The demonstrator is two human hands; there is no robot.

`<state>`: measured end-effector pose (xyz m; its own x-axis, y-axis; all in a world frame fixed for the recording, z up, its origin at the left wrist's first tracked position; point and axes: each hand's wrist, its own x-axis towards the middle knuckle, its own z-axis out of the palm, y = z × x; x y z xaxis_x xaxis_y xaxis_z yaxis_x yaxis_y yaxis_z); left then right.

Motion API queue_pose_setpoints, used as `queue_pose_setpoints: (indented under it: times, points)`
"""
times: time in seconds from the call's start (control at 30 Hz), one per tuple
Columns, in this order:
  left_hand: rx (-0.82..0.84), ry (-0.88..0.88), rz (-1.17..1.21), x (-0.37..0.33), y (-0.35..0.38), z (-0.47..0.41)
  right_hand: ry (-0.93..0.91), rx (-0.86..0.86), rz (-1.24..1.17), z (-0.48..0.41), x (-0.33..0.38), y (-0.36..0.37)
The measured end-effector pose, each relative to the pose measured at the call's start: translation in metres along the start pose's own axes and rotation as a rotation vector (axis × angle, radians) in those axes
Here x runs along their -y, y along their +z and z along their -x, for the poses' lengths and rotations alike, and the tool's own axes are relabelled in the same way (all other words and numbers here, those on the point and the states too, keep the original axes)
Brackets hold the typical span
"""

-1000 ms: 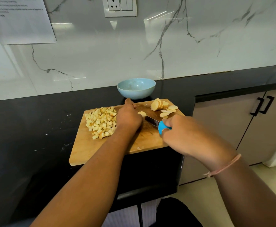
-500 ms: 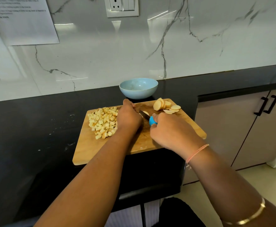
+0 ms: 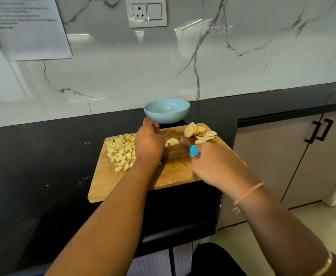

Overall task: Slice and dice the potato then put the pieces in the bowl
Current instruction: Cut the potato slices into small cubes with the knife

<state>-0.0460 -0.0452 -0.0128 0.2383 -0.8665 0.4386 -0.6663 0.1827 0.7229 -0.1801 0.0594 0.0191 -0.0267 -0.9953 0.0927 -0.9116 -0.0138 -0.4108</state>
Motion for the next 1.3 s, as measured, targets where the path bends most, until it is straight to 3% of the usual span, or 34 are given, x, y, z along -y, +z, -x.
queue_pose_setpoints:
  times: [0.33, 0.6, 0.8, 0.97, 1.13, 1.3]
  points:
    - [-0.098, 0.008, 0.029, 0.006, -0.014, -0.008, -0.179, 0.102, 0.040, 0.011, 0.026, 0.022]
    - [0.030, 0.104, -0.060, -0.009, -0.004, 0.003, 0.001, -0.218, -0.044, -0.025, -0.032, 0.009]
    - [0.175, 0.199, -0.188, -0.016, 0.014, 0.006, -0.081, -0.149, -0.361, -0.054, -0.059, 0.016]
    - [0.365, 0.209, -0.377, -0.023, 0.031, -0.004, 0.027, -0.035, -0.713, -0.057, -0.069, 0.011]
    - [0.496, 0.156, -0.319, -0.033, 0.048, -0.017, 0.019, -0.009, -0.849, -0.057, -0.072, 0.009]
    - [0.428, 0.142, -0.241, -0.029, 0.052, -0.019, -0.006, 0.004, -0.888, -0.057, -0.074, 0.010]
